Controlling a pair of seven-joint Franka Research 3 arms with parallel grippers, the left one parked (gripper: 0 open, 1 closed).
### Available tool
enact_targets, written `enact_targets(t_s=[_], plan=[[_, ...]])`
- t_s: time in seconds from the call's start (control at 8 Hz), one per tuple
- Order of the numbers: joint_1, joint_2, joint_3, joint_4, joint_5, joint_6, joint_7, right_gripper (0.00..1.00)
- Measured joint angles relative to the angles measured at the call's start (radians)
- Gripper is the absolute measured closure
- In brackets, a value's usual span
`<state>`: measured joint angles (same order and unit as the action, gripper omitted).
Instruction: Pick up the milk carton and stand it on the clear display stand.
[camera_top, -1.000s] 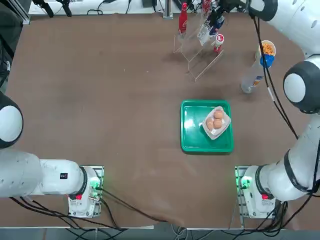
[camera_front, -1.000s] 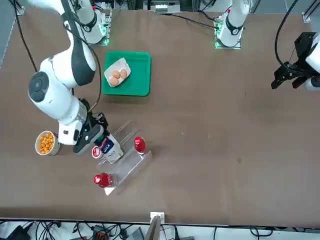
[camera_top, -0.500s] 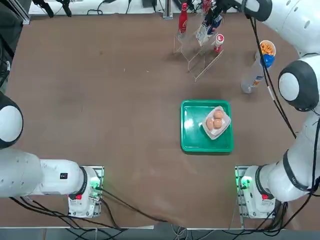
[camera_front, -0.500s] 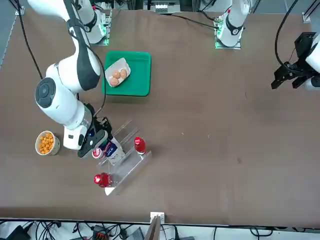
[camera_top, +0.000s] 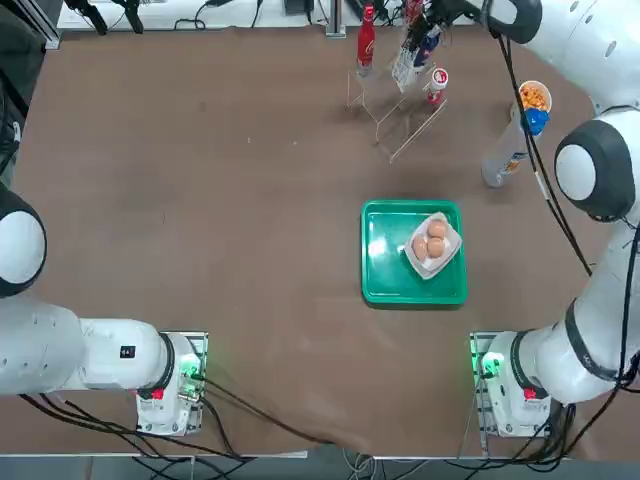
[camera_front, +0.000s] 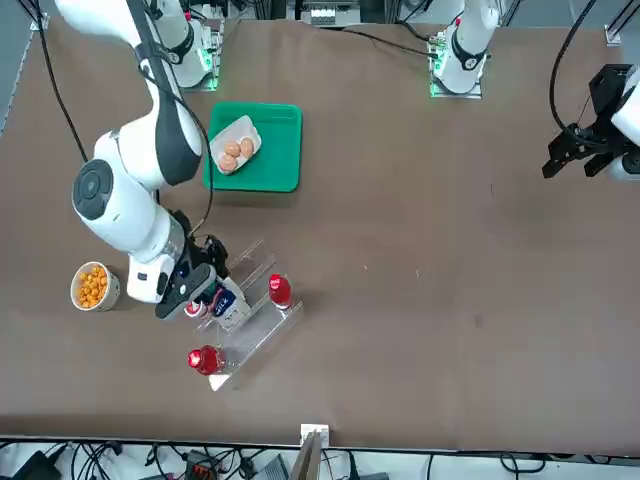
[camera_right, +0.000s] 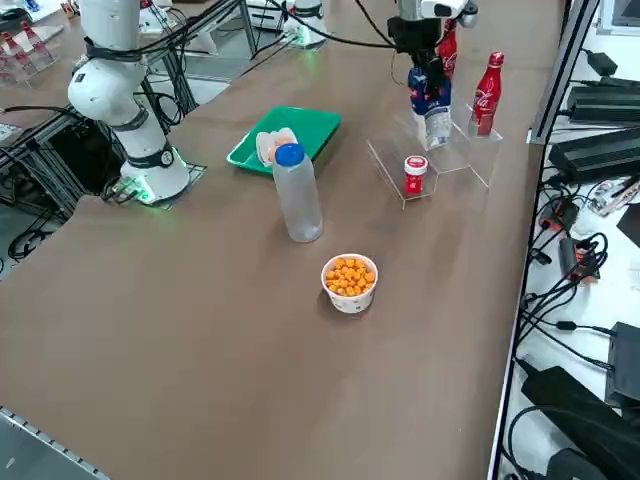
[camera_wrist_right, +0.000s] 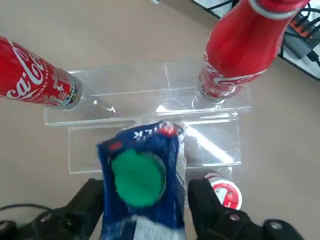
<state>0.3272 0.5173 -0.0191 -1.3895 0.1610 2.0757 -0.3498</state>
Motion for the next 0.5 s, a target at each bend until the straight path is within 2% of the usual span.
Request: enact_targets(t_s=[0.5], plan=[[0.007,0.0,-0.001,0.054,-0.001,-0.002,0.084,0.0]])
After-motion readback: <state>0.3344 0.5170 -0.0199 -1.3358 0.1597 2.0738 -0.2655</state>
